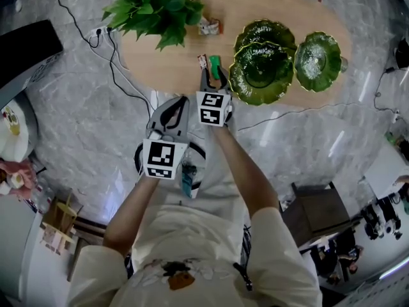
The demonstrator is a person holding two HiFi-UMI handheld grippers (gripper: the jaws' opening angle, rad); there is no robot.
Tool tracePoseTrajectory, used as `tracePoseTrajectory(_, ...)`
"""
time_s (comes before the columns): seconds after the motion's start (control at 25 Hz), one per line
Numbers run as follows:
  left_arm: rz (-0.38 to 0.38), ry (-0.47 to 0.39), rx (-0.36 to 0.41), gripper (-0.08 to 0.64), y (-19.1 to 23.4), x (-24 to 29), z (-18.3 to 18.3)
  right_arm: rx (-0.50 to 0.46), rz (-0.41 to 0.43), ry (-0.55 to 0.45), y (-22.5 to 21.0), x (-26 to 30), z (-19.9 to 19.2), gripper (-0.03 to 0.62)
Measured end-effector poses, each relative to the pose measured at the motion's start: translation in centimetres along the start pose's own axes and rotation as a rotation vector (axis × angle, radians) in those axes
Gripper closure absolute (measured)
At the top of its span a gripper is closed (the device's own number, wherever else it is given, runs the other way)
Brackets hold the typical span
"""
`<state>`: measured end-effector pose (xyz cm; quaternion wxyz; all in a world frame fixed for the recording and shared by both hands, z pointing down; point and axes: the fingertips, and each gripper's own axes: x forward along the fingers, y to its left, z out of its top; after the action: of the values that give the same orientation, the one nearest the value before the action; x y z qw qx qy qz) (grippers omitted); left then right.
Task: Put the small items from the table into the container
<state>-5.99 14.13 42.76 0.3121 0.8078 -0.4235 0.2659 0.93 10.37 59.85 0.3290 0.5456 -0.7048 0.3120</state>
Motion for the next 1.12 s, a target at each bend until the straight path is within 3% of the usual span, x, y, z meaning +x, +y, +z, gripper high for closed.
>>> tracePoseTrajectory(0.48, -0.013, 0.016, -0.005, 0.552, -0.5, 0.5, -1.1, -0.003, -0.043, 0.029, -1.2, 1.3, -1.9, 0.443)
tracePoseTrajectory(1.12, -0.008, 0.02, -0.009, 0.552, -0.6, 1.4, -1.7, 0.006, -0.017, 0.069, -1.9, 3.6, -4.0, 0.431)
